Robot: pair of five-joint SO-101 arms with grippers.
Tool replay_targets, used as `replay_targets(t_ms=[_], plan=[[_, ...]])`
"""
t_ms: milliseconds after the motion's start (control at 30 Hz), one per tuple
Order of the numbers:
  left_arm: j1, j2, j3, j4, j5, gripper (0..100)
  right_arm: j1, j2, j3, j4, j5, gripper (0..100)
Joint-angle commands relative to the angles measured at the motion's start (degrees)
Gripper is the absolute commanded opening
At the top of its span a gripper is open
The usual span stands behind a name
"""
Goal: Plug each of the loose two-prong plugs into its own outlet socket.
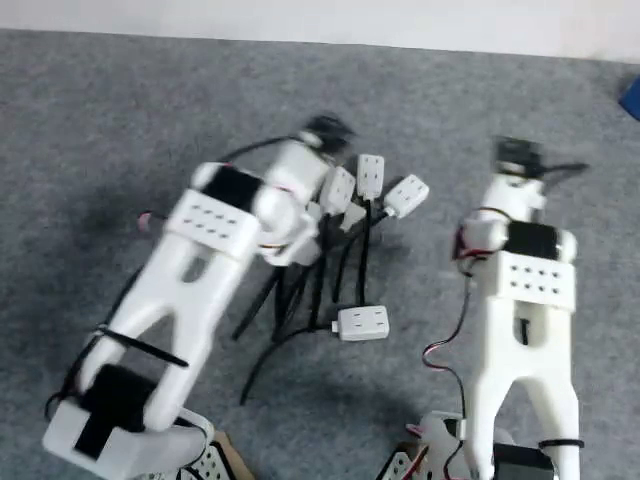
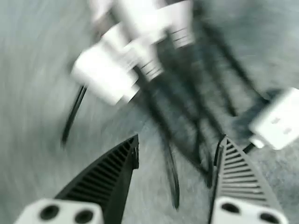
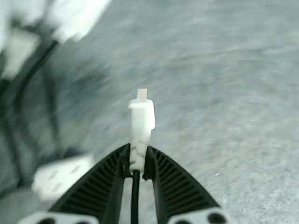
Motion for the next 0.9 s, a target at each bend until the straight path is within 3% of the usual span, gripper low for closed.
replay_targets(t_ms=[0, 333, 567, 867], plan=[[-8.57, -2.77, 7.96, 1.23, 8.44, 26, -7.96, -0.92, -8.40, 9.98, 3.43, 0.6], [-20.70, -2.33, 27.30, -17.14, 8.88, 26, -27.38, 1.71, -17.80, 24.22, 10.29, 0.6], [-24.66, -2.15, 33.19, -27.43, 8.88, 26, -32.31, 12.70, -18.15, 24.57, 6.86, 0.6], [-24.40, -2.15, 34.24, -29.45, 8.79, 26, -32.04, 17.19, -17.63, 24.75, 2.29, 0.6]])
